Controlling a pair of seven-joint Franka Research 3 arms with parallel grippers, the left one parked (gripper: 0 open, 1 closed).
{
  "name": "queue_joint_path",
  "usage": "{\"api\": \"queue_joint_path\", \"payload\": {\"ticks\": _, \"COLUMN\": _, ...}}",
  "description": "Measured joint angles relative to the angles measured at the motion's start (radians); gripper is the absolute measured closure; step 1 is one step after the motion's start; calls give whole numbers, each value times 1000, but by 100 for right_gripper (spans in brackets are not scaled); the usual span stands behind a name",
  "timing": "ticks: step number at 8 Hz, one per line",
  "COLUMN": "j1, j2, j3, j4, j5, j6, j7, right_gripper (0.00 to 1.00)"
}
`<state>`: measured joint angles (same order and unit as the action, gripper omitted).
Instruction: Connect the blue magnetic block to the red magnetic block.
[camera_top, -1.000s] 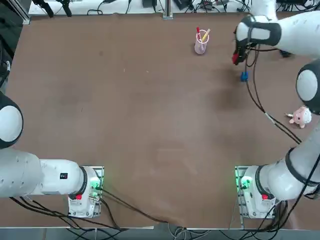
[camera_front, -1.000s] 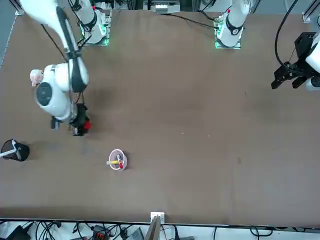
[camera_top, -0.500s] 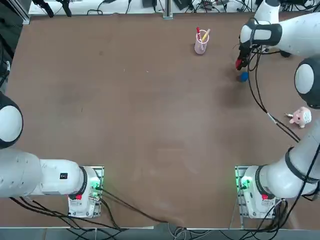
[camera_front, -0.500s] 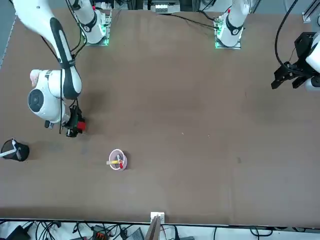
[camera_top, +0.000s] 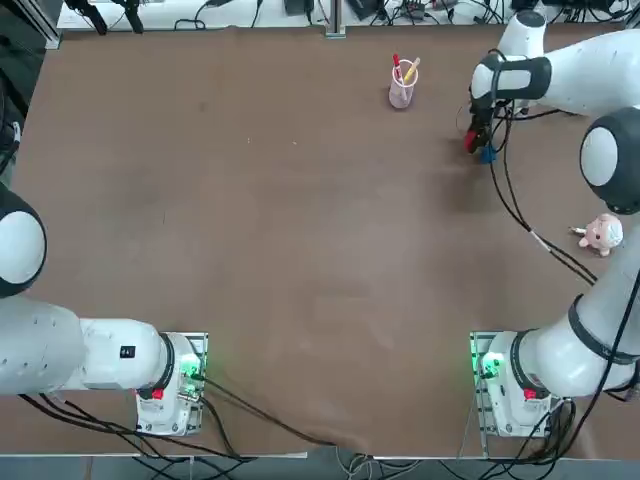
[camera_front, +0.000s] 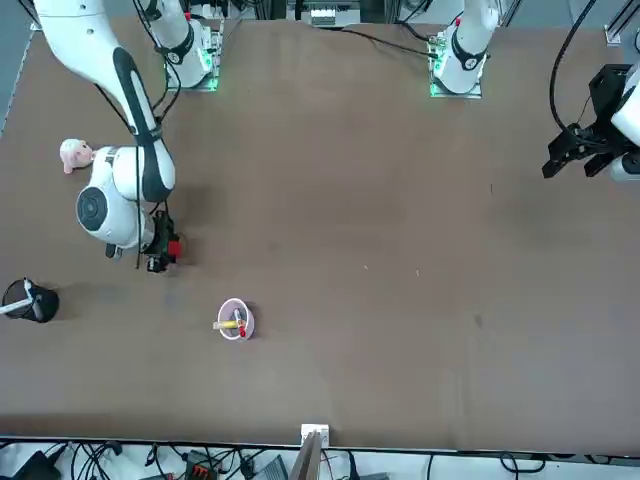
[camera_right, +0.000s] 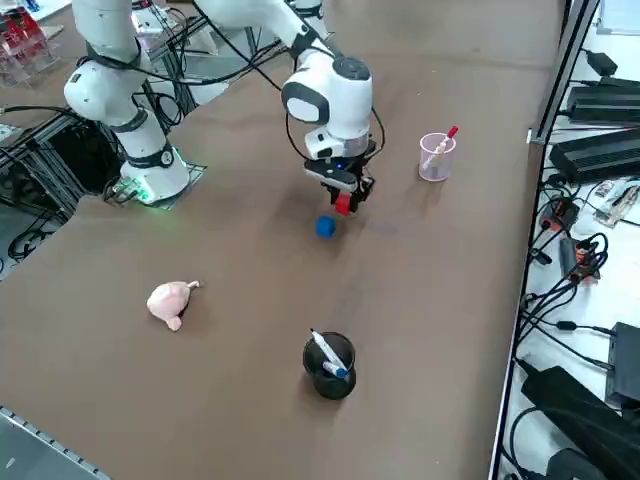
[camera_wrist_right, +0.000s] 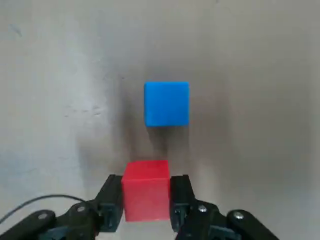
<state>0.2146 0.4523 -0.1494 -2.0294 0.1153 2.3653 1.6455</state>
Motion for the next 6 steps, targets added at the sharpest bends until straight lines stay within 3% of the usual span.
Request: {"api": "queue_joint_path", "payload": {"ticks": 6, "j1": -12, "j2": -1, "j3": -7, "j4": -52, "j5": 0, "j6": 66, "j7": -5, "right_gripper": 51}}
